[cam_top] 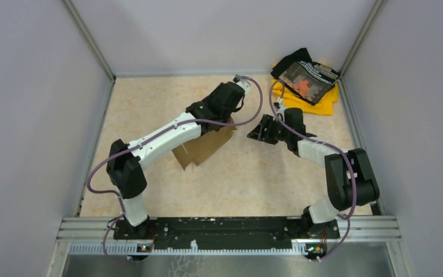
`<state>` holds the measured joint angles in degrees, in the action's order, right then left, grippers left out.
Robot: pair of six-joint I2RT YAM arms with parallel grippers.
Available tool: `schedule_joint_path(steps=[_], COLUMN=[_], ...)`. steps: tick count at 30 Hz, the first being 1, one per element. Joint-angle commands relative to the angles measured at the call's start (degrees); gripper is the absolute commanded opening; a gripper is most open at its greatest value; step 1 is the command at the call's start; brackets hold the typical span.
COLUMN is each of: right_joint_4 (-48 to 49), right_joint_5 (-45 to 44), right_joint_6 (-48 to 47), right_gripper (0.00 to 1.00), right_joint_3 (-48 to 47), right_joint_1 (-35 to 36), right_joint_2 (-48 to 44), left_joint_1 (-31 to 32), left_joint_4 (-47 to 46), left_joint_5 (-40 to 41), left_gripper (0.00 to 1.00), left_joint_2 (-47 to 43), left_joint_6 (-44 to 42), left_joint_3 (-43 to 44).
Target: Fold the paper box
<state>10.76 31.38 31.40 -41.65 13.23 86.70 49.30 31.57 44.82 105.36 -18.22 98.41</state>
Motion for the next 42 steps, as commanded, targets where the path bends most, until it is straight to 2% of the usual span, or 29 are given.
schedule_joint_path(steps=[1,9,17,21,25,32,38,42], right_joint_4=[4.2,6.5,9.7,13.0,17.1,19.6,22.1,22.4], right_joint_5=[0.4,0.0,-0.2,1.9,3.6,4.6,5.5,5.5], right_joint_6=[0.4,1.5,3.7,5.1,6.8,7.6,8.9,9.0], right_gripper=[0.55,0.51,0.47,0.42,0.41,0.39,0.39,0.39], right_joint_3=[0.3,1.0,1.4,2.8,5.3,7.1,8.0,8.2], right_joint_1=[-0.7,-1.0,-1.5,-1.8,-1.8,-1.7,-1.2,-1.2], right_joint_2=[0.1,1.5,3.5,4.4,5.2,5.6,5.8,6.2], left_joint_1=[2.2,6.2,11.0,13.0,13.4,15.0,16.1,16.4], left_joint_4=[-10.3,-14.5,-19.2,-25.0,-28.5,-39.7,-41.2,-39.1], left_joint_5=[5.5,7.6,13.6,17.0,18.9,20.6,21.2,20.7], left_gripper=[0.06,0.06,0.04,0.04,0.03,0.03,0.04,0.04], left_joint_2=[-3.7,-4.2,-2.6,-2.6,-1.9,-2.6,0.1,1.0], left_joint_6=[-4.9,-4.7,-6.1,-10.5,-14.0,-21.4,-23.6,-21.7], left_joint_3=[-4.3,-9.8,-12.0,-14.0,-14.5,-17.4,-16.1,-15.4])
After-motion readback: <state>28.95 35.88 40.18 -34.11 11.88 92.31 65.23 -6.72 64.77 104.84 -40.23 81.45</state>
